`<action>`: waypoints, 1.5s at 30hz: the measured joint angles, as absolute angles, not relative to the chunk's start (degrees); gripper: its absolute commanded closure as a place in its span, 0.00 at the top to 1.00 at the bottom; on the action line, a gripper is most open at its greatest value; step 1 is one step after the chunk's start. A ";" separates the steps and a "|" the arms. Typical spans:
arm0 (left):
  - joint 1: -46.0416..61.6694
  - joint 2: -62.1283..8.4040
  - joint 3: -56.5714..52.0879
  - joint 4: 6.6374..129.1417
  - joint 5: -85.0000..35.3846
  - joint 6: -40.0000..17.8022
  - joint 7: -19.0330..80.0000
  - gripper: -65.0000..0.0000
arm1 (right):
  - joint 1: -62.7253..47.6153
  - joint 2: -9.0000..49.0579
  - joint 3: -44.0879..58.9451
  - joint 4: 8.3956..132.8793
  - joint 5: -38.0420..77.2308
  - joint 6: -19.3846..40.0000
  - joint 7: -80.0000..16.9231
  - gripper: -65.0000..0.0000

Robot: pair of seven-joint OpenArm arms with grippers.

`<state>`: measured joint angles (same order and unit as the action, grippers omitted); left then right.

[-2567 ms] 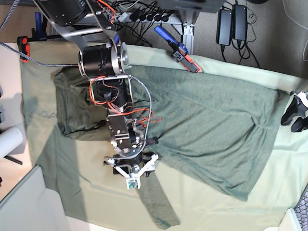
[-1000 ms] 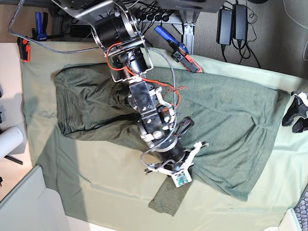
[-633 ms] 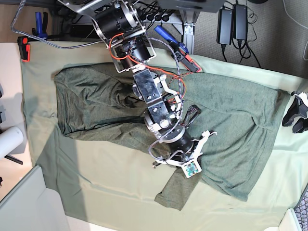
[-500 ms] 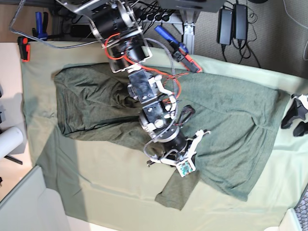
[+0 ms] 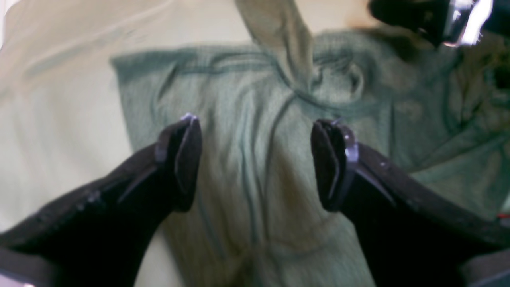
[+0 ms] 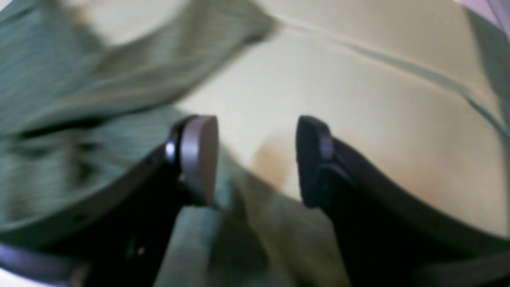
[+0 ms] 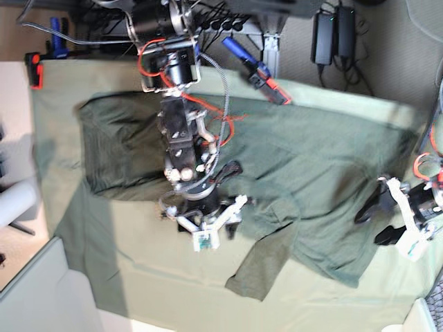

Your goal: Fold the T-shirt properly

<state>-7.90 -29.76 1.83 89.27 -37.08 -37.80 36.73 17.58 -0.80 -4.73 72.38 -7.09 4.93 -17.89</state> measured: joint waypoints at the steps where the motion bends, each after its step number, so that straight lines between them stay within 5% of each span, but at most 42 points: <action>1: -10.35 -28.77 3.55 86.32 -36.38 -37.74 36.53 0.71 | 17.17 -0.82 -2.46 72.88 -7.09 4.91 -18.44 0.48; 10: -28.69 -14.37 14.09 58.89 -27.83 -37.54 31.14 0.71 | 15.05 2.57 10.00 74.39 -3.81 4.89 -24.21 0.48; 21: -38.26 -5.06 14.72 36.60 -12.53 -29.23 17.04 0.71 | 9.67 6.22 11.62 74.52 -3.18 4.91 -24.80 0.48; 38: -37.78 -3.73 14.72 33.26 -10.94 -26.59 15.22 0.70 | 9.17 6.35 11.62 74.63 -1.19 4.89 -24.49 0.48; 45: -37.71 0.43 14.72 33.26 -10.94 -30.28 17.08 0.70 | 9.17 6.35 11.62 74.63 -1.06 4.89 -24.49 0.48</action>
<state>-37.71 0.43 14.72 33.26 -10.94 -30.28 17.08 9.17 6.35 11.62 74.63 -1.06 4.89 -24.49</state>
